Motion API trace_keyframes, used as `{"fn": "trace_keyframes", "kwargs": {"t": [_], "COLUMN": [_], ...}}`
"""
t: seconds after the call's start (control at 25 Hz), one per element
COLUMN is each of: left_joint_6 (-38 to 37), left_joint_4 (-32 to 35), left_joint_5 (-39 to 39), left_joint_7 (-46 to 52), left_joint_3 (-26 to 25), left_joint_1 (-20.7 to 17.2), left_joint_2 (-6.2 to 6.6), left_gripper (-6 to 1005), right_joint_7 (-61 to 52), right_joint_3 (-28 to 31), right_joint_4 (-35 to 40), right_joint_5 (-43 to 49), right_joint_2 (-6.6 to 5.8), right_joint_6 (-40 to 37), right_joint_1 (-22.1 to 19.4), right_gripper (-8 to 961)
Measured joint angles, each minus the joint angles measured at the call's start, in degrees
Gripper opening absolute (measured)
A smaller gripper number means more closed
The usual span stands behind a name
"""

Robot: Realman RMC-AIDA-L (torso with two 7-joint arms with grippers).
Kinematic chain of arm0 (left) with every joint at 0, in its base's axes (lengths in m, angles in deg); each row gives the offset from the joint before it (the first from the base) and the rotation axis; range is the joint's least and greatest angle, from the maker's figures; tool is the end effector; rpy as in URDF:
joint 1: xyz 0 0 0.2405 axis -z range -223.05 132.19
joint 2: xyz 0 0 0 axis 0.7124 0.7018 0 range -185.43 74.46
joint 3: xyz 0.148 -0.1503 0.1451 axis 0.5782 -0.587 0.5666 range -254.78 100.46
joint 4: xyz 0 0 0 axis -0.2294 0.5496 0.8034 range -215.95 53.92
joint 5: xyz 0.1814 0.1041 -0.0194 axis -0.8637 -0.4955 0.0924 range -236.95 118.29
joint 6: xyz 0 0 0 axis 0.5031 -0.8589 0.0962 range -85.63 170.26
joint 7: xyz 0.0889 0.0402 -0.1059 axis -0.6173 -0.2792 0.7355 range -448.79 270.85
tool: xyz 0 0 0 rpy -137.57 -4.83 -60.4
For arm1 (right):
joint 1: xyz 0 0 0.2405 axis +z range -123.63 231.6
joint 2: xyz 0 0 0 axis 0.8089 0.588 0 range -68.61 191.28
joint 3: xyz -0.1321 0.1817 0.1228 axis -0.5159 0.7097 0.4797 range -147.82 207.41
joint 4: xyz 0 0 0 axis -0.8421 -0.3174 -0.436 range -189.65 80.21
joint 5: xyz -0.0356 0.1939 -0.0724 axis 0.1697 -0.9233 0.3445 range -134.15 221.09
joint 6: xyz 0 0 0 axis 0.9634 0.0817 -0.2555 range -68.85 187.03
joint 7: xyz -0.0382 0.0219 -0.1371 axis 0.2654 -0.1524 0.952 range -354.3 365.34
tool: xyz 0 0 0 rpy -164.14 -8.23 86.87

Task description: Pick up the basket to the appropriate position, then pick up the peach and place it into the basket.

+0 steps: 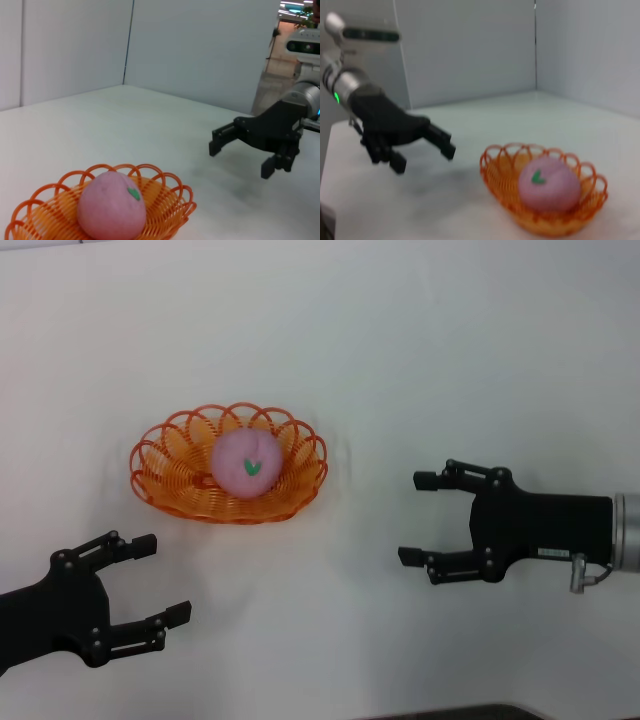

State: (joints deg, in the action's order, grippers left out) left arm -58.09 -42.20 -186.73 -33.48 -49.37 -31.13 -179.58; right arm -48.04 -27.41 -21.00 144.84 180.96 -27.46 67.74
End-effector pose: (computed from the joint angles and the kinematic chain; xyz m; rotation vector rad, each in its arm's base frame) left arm -0.3284 0.2096 -0.0217 -2.7465 -0.5111 -0.6728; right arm 0.3139 0.2401 -0.0406 -2.7489 0.3616 0.6498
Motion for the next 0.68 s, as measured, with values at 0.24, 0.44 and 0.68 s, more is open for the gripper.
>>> {"fn": "trace_keyframes", "kwargs": {"t": [0.24,0.44,0.68], "left_joint_6": [0.9,0.9,0.8], "left_joint_4": [-0.4,-0.4,-0.4], "left_joint_5": [-0.1,0.0,0.2], "left_joint_7": [-0.1,-0.1,-0.1], "left_joint_3": [0.2,0.1,0.1], "left_joint_1": [-0.1,0.0,0.1], "left_joint_2": [-0.04,-0.07,-0.09], "left_gripper": [876,876,876], "right_joint_7": [0.1,0.1,0.2], "right_joint_3": [0.0,0.0,0.0], "right_joint_4": [-0.3,-0.3,-0.4], "right_joint_5": [1.3,1.3,1.3], "right_joint_2": [0.07,0.08,0.17], "right_joint_6": [1.0,1.2,1.2], "right_joint_1": [0.2,0.5,0.6], "right_gripper": [941,941,941]}}
